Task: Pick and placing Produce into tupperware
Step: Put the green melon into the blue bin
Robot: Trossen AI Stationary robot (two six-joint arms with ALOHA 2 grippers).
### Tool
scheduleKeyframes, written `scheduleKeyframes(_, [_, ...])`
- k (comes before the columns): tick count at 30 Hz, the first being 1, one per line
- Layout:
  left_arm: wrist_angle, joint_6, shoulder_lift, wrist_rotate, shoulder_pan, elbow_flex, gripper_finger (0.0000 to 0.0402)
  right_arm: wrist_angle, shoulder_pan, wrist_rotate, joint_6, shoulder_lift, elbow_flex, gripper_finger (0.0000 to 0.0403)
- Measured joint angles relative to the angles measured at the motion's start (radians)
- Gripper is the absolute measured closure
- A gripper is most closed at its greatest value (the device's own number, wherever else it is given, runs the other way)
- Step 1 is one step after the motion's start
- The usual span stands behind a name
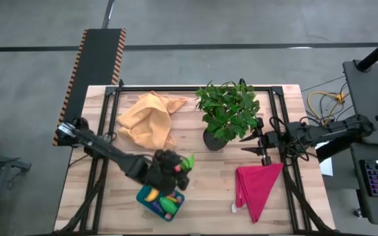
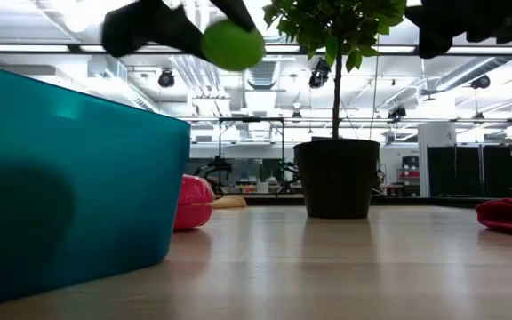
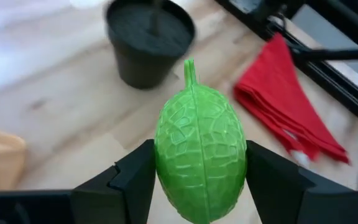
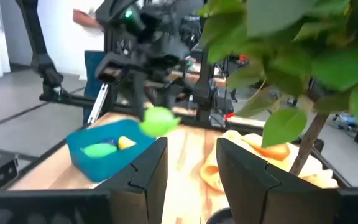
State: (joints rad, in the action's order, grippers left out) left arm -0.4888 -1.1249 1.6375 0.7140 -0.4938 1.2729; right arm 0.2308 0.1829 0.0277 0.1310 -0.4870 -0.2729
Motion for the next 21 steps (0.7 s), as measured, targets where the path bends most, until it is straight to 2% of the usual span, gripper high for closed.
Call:
scheduleKeyframes(9, [0.000, -0.075, 0.003, -0.006, -0.176, 0.002, 0.0203, 0.119, 0.000, 0.000, 0.057, 0.000, 0.000, 0.0273])
scheduleKeyframes(16, [-0.008, -0.123, -0.008, -0.096, -0.289, 0.000, 0.0203, 0.127, 0.000, 0.000, 0.080, 0.000, 0.000, 0.0273])
scheduleKeyframes(21, [-0.143, -0.195, -0.008, -0.181, -0.326, -0.002, 0.0203, 0.128, 0.000, 0.000, 0.080, 0.000, 0.000, 0.0273])
